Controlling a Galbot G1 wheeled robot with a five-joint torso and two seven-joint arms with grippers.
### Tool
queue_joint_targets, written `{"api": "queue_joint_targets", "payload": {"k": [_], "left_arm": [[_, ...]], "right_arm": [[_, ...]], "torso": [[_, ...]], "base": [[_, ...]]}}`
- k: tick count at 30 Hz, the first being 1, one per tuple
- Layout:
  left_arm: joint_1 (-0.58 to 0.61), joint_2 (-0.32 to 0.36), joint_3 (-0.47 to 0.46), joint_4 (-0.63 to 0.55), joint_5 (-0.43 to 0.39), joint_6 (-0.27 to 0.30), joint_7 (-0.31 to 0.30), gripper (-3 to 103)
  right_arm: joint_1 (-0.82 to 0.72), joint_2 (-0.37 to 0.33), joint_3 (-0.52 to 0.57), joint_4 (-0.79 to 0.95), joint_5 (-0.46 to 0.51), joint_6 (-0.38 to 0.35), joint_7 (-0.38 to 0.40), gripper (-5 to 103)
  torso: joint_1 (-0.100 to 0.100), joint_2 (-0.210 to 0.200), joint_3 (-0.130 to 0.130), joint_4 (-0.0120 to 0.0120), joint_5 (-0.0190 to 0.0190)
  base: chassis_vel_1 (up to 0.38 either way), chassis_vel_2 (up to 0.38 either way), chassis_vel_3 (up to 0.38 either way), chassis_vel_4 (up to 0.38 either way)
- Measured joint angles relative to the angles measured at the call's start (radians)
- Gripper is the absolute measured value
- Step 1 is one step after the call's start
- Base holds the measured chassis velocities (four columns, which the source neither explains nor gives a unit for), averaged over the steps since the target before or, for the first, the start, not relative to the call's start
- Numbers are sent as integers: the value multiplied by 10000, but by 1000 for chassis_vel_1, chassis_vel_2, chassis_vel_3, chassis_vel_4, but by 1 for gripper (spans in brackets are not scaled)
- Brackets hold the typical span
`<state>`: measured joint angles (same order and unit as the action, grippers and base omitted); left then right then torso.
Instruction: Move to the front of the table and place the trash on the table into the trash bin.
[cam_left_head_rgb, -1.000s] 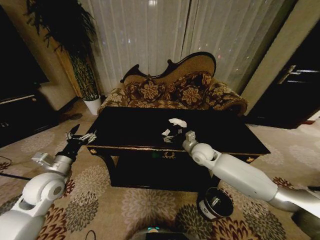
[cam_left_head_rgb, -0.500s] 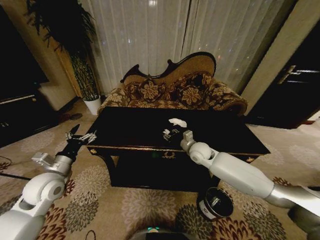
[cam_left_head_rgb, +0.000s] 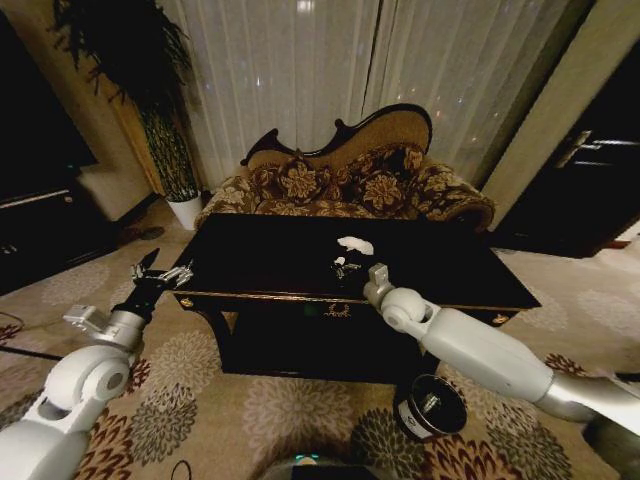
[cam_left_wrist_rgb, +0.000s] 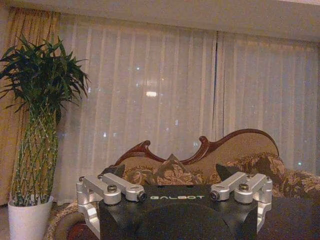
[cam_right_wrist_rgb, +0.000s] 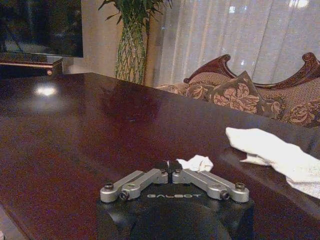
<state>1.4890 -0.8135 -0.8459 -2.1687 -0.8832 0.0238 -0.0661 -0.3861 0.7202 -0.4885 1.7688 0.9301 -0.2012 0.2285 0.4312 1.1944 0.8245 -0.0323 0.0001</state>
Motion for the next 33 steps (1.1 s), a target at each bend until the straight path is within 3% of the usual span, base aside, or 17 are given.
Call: {"api": "queue_joint_targets", "payload": {"k": [9, 13, 16, 17, 19, 21, 22, 25, 28, 33], "left_arm": [[0, 0, 0, 0, 0, 0, 0, 100], [0, 0, 0, 0, 0, 0, 1, 100], [0, 0, 0, 0, 0, 0, 2, 100], [0, 0, 0, 0, 0, 0, 2, 100], [0, 0, 0, -1, 0, 0, 7, 100], [0, 0, -1, 0, 0, -1, 1, 100], [0, 0, -1, 0, 0, -1, 1, 100], [0, 0, 0, 0, 0, -1, 4, 100], [0, 0, -1, 0, 0, -1, -1, 100], [0, 0, -1, 0, 0, 0, -2, 100]], "right_arm": [[-532, -639, 785, 718, 125, -1, 40, 0], [-1280, -1195, 1740, 1195, 128, 14, 61, 0], [-2628, -1722, 3338, 1552, 45, 113, -51, 0], [-2628, -1722, 3338, 1552, 45, 113, -51, 0], [-3899, -1975, 4701, 1765, -70, 228, -179, 0], [-4985, -2155, 5720, 1990, -159, 337, -256, 0], [-4985, -2155, 5720, 1990, -159, 337, -256, 0], [-6498, -2337, 7429, 2475, -247, 477, -382, 0], [-7347, -2339, 8356, 2748, -384, 579, -430, 0], [-8834, -1724, 9564, 3087, -781, 786, -332, 0]], "torso": [[0, 1, 0, 1, 0], [0, 0, 0, 2, 1], [0, 0, 0, -1, 0], [0, 0, 0, -1, 0], [0, 1, 0, -1, 2], [-1, 0, 0, -3, 2], [-1, 0, 0, -3, 2], [-1, 1, -1, -2, -1], [-1, 1, -1, -2, -2], [-1, 1, 1, 3, 2]], "base": [[0, 0, 0, 0], [0, 0, 0, 0], [0, 0, 0, 0], [0, 0, 0, 0], [0, 0, 0, 0], [0, 0, 0, 0], [0, 0, 0, 0], [0, 0, 0, 0], [0, 0, 0, 0], [0, 0, 0, 0]]}}
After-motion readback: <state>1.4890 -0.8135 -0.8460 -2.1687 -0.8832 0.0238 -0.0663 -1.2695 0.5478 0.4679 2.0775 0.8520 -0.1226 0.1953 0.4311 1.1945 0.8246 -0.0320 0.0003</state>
